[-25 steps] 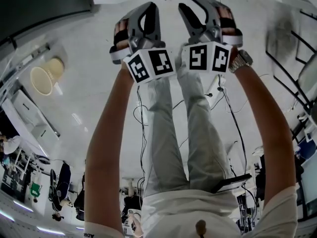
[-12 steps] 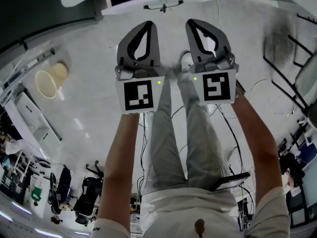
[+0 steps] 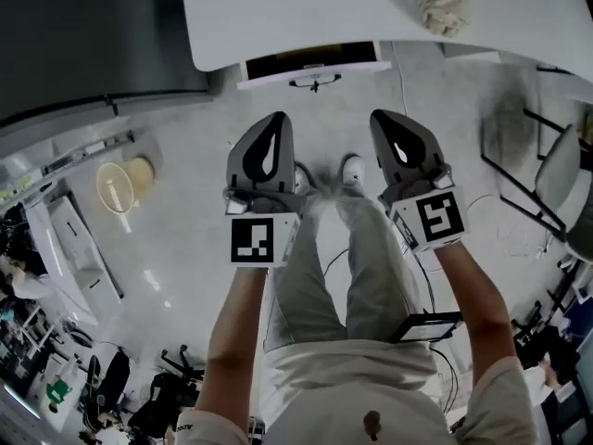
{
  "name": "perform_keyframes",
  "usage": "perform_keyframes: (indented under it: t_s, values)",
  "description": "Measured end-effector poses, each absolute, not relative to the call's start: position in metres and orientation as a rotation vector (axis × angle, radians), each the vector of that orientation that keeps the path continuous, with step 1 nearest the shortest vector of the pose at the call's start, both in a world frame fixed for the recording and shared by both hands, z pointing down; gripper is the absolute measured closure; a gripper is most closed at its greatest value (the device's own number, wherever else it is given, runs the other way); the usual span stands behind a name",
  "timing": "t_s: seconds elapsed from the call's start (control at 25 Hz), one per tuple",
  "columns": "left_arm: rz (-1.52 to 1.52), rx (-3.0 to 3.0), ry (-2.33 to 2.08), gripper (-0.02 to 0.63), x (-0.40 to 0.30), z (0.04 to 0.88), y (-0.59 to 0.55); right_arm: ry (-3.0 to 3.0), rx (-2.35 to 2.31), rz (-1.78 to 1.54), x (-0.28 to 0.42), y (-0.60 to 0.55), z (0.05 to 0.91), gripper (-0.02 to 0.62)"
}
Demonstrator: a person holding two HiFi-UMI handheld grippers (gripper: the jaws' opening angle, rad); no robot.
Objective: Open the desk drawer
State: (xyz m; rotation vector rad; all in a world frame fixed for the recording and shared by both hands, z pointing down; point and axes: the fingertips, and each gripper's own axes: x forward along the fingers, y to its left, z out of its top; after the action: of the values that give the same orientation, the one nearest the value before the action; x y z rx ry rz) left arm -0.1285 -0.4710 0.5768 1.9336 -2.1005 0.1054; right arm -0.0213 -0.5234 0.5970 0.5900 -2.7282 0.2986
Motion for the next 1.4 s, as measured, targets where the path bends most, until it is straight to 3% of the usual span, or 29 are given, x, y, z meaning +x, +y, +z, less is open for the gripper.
perform_keyframes:
  t_s: [0.64,0.88,1.04,1.4]
  values:
    - [-0.024,1.879,-2.286,0.598,-0.126,0.371,-0.390,-3.065,0.401,0.272,0.054,-0.501,0.345,0.569]
    - [-0.005,1.896,-2.328,0.598,-0.115,0.312,-0.372,-3.022,0.524,0.239,0.098,-0.505,0.288,0.569]
    - [-0.002,1.890,-2.355,0.598,-0.106,0.280,-0.353,-3.052,0.587,0.393,0.121,-0.487,0.258,0.569]
    - [-0.061,1.961,-2.289,0.598,-0.078,0.237,-0.341,-3.083,0.514,0.462,0.098,-0.443,0.229,0.569]
